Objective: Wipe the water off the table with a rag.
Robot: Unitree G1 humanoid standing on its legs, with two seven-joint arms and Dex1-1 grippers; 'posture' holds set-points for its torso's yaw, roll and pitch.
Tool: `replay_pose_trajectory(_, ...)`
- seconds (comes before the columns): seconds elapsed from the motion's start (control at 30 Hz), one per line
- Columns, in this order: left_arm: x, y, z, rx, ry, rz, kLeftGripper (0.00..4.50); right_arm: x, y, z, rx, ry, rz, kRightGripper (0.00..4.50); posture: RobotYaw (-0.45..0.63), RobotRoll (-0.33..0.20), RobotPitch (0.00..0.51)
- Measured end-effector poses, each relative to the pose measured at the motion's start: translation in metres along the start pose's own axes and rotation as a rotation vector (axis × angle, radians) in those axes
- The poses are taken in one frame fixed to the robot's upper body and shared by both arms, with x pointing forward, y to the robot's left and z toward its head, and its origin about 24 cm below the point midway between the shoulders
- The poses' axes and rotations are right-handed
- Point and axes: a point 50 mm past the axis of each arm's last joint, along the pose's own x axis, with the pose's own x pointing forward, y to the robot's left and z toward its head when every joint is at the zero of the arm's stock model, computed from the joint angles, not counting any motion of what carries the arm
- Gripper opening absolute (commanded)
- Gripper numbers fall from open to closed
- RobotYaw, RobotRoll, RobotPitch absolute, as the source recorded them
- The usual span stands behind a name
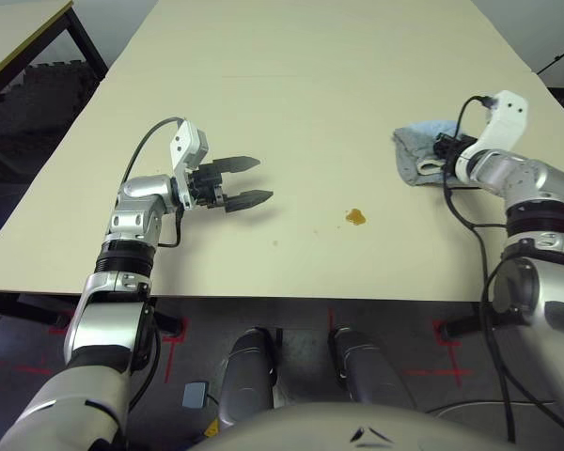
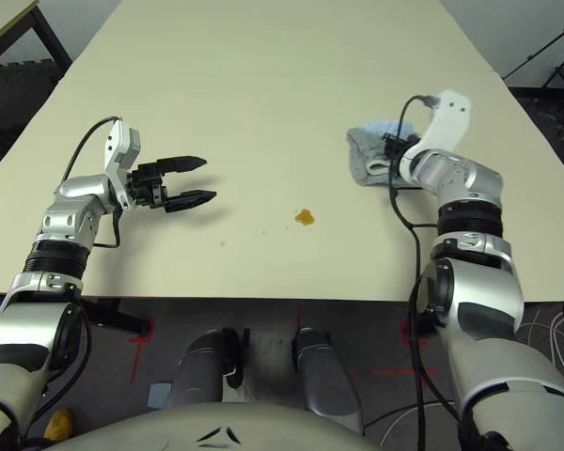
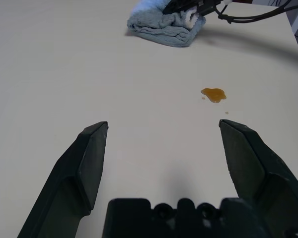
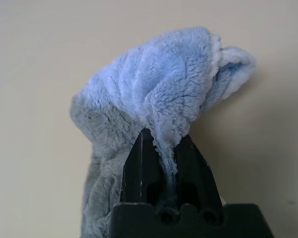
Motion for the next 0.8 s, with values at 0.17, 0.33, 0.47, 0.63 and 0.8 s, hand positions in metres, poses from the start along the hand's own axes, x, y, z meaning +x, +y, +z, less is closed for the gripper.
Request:
replay_pose_trajectory(0.17,0.001,0.000,0.000,0.004,-0.002,-0.006,4.50,-0.026,0.011,0.007,-0.003,0.033,0.121,0.08,-0.28,0.000,0.134)
replay_pose_trajectory(0.33,0.002,0.000,0.000,0.004,0.000,-0.009,4.50,-0.046,0.029,-0.029,0.025,0.190,0.230,0.08,-0.28,0.000,0.142)
replay_pose_trajectory(0.47,0.002,0.000,0.000,0.003,0.001,-0.012,4.50,-0.058,0.039,-0.059,0.065,0.279,0.264,0.08,-0.29,0.000,0.146)
replay_pose_trajectory(0.63,0.002,-0.001,0.000,0.002,0.002,-0.016,4.50,-0.066,0.044,-0.081,0.090,0.308,0.253,0.08,-0.28,0.000,0.146)
replay_pose_trajectory(0.8,0.002,-0.001,-0.001,0.002,0.003,-0.018,4.50,-0.065,0.046,-0.094,0.104,0.284,0.219,0.08,-0.28,0.000,0.143)
